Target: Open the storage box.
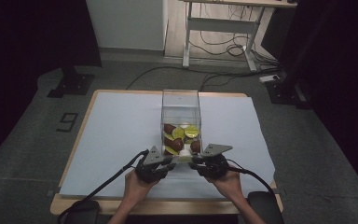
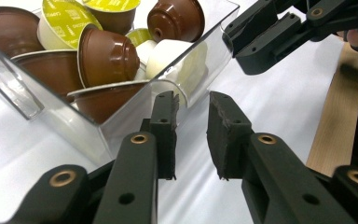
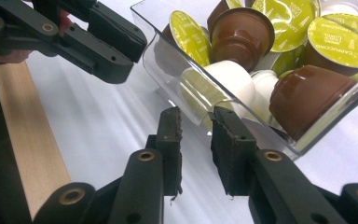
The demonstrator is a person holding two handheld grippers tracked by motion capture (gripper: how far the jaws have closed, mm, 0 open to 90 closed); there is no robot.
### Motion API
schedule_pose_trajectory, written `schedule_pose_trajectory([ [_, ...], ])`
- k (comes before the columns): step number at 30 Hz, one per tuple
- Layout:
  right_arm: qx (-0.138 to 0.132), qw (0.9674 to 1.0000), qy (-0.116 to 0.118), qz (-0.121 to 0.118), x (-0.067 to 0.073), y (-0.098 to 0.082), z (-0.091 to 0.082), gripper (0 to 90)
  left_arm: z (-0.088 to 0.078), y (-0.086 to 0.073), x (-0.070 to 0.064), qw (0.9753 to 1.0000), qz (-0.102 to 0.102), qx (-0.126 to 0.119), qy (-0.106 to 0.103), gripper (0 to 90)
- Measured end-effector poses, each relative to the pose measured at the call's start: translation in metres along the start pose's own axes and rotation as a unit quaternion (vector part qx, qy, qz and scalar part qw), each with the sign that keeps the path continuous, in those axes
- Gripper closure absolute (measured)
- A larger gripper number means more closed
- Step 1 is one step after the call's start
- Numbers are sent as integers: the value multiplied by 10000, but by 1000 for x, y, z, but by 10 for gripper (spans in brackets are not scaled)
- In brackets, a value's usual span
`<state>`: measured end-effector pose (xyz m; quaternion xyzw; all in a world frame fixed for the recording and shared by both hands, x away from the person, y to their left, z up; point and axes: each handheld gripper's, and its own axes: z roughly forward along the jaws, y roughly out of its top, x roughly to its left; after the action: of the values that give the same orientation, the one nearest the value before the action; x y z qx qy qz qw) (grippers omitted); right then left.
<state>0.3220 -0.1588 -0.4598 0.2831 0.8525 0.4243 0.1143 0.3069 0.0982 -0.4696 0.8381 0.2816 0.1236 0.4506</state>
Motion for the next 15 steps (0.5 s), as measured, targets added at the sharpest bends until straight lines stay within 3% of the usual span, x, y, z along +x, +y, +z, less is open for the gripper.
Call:
schedule_pose_trajectory([
  [15,13,9999,-99,122,-10,-10,-17,591,-15,-13,11,9999,-122,84,29,575],
])
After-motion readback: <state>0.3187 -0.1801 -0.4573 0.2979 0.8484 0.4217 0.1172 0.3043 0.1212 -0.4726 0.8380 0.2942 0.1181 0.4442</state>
